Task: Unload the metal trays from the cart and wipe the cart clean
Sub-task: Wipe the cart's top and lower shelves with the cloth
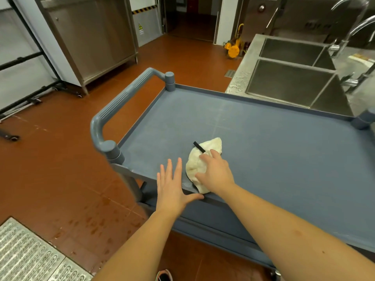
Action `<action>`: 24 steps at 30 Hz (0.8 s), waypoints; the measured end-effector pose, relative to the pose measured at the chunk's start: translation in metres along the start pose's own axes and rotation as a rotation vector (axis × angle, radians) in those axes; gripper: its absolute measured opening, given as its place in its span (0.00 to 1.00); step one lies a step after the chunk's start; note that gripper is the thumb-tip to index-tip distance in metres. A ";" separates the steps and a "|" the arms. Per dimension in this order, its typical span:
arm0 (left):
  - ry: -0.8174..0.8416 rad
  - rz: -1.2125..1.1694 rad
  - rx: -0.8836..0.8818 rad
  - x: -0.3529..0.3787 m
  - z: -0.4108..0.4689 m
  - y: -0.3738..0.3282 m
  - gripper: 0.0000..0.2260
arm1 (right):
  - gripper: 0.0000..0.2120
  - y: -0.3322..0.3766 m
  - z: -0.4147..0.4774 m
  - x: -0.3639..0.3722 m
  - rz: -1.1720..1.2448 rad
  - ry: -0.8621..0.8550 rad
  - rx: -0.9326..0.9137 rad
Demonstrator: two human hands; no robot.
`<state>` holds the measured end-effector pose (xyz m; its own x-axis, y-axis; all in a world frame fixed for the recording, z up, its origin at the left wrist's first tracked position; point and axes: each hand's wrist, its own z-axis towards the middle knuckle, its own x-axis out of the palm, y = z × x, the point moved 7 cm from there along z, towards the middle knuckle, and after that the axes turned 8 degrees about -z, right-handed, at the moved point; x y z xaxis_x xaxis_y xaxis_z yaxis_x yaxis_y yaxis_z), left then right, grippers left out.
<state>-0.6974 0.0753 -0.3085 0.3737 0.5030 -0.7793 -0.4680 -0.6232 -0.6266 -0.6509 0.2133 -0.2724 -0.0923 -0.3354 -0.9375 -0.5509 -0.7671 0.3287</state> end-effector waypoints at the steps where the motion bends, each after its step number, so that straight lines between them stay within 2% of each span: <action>1: 0.001 -0.002 0.001 0.000 0.000 0.000 0.54 | 0.20 -0.005 0.000 -0.001 -0.001 -0.005 0.006; 8: 0.060 0.062 0.088 -0.004 0.003 -0.017 0.51 | 0.23 -0.087 -0.016 -0.021 0.049 -0.053 0.122; 12: 0.181 -0.177 0.095 0.008 0.008 -0.063 0.50 | 0.23 -0.135 -0.036 -0.036 0.050 -0.078 0.211; 17: 0.318 -0.535 0.037 0.058 0.000 -0.142 0.36 | 0.21 -0.196 -0.071 -0.061 0.063 -0.100 0.315; 24: 0.480 -0.671 0.002 0.123 -0.020 -0.212 0.33 | 0.20 -0.298 -0.130 -0.098 0.051 -0.140 0.513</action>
<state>-0.5359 0.2576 -0.2715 0.8758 0.4570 -0.1555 -0.0246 -0.2794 -0.9599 -0.3698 0.4039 -0.2634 -0.2199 -0.2619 -0.9397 -0.8743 -0.3744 0.3089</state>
